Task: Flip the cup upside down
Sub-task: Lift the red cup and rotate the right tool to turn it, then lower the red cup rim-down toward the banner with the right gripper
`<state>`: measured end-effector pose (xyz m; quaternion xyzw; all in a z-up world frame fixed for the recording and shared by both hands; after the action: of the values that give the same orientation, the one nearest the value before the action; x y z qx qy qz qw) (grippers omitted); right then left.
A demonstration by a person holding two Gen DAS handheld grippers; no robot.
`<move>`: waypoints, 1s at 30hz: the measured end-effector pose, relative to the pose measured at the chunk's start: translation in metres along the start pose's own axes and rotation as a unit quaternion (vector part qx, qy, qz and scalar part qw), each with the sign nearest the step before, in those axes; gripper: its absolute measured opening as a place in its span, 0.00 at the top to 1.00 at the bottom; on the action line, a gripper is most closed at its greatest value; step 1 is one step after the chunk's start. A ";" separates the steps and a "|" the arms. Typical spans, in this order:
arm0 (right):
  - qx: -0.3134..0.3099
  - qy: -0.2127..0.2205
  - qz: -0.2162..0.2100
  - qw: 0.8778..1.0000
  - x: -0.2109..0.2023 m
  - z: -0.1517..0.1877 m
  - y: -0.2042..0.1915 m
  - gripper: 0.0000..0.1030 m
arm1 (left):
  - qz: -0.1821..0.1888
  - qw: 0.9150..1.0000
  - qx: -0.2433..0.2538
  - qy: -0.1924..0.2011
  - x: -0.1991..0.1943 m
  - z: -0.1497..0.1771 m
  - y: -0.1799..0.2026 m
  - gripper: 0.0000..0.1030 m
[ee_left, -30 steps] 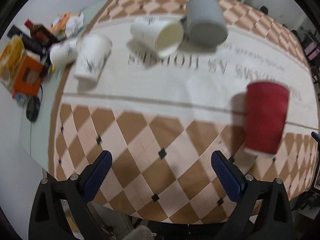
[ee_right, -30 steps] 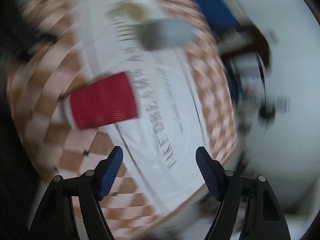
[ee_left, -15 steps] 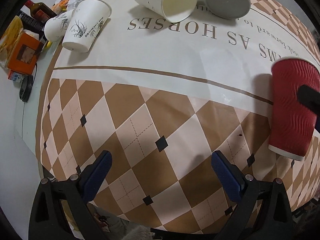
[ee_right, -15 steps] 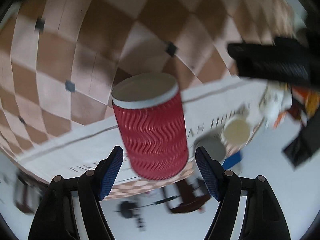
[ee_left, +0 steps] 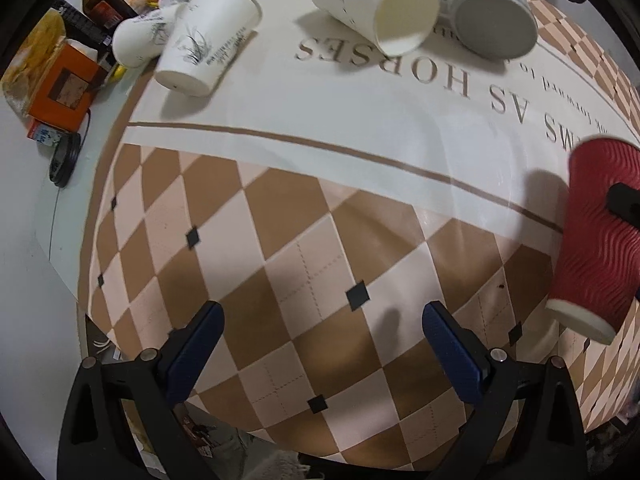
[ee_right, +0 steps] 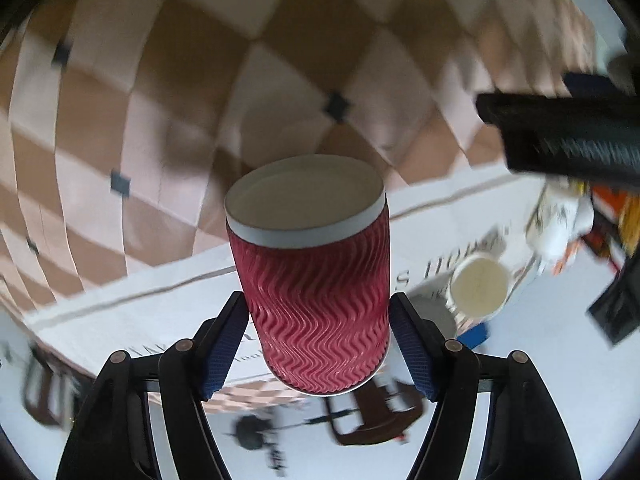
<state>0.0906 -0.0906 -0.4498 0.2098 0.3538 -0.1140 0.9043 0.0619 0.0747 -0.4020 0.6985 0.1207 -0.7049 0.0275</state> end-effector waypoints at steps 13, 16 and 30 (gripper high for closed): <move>0.404 -0.021 -0.396 0.824 0.041 0.059 0.062 0.29 | -0.012 0.999 -0.038 0.019 -0.015 -0.031 -0.036 0.02; 0.476 -0.033 -0.481 0.736 0.055 0.078 0.045 0.29 | -0.011 0.999 -0.040 0.024 -0.022 -0.034 -0.032 0.02; 0.624 -0.082 -0.639 0.442 0.115 0.112 0.000 0.29 | 0.068 0.997 0.014 0.028 -0.030 -0.039 0.019 0.02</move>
<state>0.2396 -0.1490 -0.4550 0.4217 0.1453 -0.8663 0.2248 0.1049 0.0607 -0.3744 0.7248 0.0640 -0.6832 0.0618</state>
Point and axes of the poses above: each gripper's, at about its wrist camera, not at the fingertips, and x roughly the way its jaws point, y to its right, z to its underside, the point moved 5 cm from there along x, roughly the way its jaws point, and after that the axes turned 5 degrees about -y, right-handed, at the moved point
